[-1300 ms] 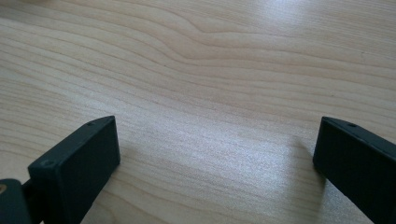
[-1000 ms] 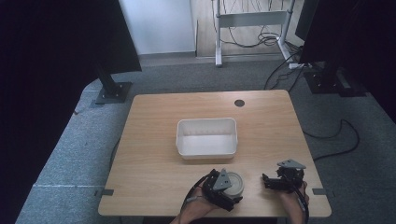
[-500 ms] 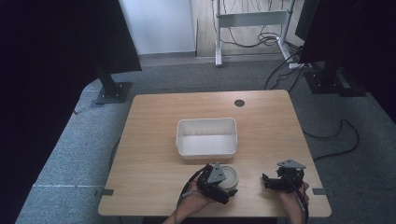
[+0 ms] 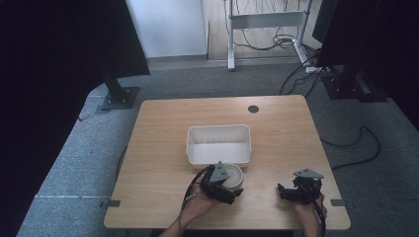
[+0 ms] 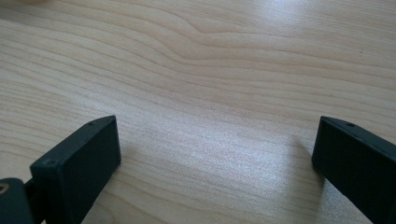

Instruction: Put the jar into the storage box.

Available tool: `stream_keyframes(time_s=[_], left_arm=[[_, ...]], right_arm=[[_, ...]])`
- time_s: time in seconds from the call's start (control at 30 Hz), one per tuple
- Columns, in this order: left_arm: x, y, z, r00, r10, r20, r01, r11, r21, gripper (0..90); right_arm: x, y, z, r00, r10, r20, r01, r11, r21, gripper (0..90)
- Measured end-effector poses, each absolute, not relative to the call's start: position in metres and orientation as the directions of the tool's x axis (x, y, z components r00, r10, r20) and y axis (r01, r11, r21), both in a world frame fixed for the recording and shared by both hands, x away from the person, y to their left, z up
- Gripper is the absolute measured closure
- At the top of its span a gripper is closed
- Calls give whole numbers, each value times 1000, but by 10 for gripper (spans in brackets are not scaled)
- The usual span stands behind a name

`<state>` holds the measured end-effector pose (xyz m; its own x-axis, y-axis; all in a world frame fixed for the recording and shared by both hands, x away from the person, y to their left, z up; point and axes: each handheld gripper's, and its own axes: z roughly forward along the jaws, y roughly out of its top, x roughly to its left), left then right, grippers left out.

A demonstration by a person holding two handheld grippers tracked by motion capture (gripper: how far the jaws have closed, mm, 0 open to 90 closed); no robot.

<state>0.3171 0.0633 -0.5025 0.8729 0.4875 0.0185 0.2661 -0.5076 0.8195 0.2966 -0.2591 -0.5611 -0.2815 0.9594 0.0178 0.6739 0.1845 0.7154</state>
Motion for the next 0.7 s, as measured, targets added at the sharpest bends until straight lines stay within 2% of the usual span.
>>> stream_keyframes(time_s=[0.27,0.7], left_arm=[[335,75,-498,839,543,17,294,-480,827,100],[348,75,-496,819,572,43,292,-481,826,100]], right_arm=[[297,-259,-561,-282,959,18,674,185,716,6],[297,-259,-561,-282,959,17,674,185,716,6]])
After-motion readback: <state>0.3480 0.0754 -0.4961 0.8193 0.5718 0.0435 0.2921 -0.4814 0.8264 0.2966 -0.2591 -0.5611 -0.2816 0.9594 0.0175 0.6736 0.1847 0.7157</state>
